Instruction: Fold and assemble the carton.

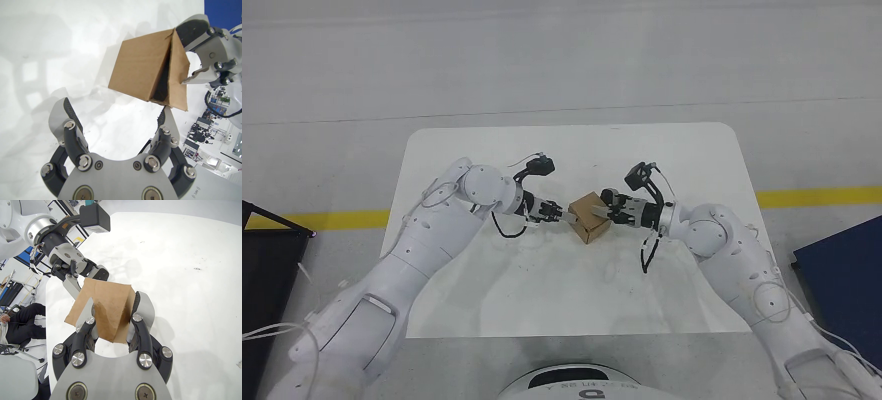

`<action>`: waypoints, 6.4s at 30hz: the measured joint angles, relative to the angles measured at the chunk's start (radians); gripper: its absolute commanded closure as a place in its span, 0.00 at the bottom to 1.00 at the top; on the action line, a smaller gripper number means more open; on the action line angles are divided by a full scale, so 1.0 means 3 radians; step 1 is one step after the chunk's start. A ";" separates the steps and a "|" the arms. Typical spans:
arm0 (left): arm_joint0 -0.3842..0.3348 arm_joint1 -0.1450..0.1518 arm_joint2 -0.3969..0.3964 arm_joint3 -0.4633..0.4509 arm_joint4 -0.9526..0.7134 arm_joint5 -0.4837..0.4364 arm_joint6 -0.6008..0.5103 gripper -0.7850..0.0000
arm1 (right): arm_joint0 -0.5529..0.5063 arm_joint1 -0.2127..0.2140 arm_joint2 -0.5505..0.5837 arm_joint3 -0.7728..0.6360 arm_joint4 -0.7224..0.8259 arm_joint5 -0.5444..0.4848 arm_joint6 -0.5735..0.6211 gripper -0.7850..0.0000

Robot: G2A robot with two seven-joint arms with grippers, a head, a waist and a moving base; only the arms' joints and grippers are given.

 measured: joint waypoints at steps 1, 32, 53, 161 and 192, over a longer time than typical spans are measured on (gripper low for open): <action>0.0004 0.0003 -0.0007 -0.0003 0.0004 0.0000 -0.0003 0.00 | 0.0000 0.0000 -0.0002 -0.0001 -0.0004 0.0000 0.0003 0.53; 0.0060 0.0046 -0.0077 -0.0138 0.0081 0.0103 -0.0016 0.00 | -0.0003 0.0008 -0.0006 0.0002 0.0047 -0.0059 -0.0021 0.47; -0.0010 0.0009 -0.0024 -0.0069 0.0106 0.0165 -0.0021 0.00 | 0.0004 0.0017 -0.0019 -0.0043 -0.0062 0.0024 0.0015 0.56; 0.0548 0.0294 -0.0974 -0.0758 0.0228 0.0096 0.0236 0.00 | -0.0271 0.0079 0.0086 -0.0694 -0.0924 0.0135 -0.0252 1.00; 0.0246 0.0105 -0.0478 -0.0364 -0.0089 -0.0369 0.0907 0.00 | -0.1065 0.0267 0.0738 -0.1058 -0.1194 -0.0205 -0.0440 1.00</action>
